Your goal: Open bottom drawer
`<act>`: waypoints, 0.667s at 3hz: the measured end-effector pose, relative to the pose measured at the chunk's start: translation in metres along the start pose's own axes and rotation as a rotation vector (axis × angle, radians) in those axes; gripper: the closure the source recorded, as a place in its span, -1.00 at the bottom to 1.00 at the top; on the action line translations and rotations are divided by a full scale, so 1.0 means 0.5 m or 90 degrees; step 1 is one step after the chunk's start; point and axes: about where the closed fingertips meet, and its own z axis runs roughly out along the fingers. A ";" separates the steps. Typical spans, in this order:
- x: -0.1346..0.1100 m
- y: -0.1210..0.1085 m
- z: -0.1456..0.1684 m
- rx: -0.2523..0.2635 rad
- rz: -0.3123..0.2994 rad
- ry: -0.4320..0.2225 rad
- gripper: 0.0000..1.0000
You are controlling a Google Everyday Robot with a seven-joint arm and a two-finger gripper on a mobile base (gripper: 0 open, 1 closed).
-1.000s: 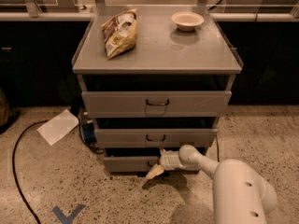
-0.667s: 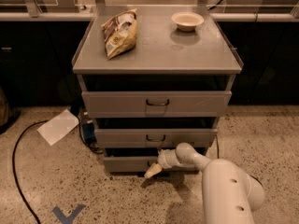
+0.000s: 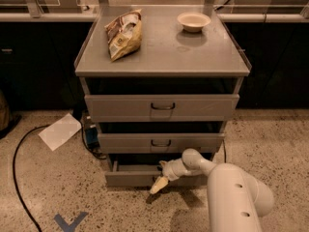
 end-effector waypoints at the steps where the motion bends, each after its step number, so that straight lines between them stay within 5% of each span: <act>1: 0.000 0.002 0.001 -0.001 0.000 0.000 -1.00; 2: 0.022 0.055 -0.005 -0.022 0.015 0.009 -1.00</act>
Offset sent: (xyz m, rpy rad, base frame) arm -0.0962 -0.0101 0.0018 -0.0056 0.1356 0.0271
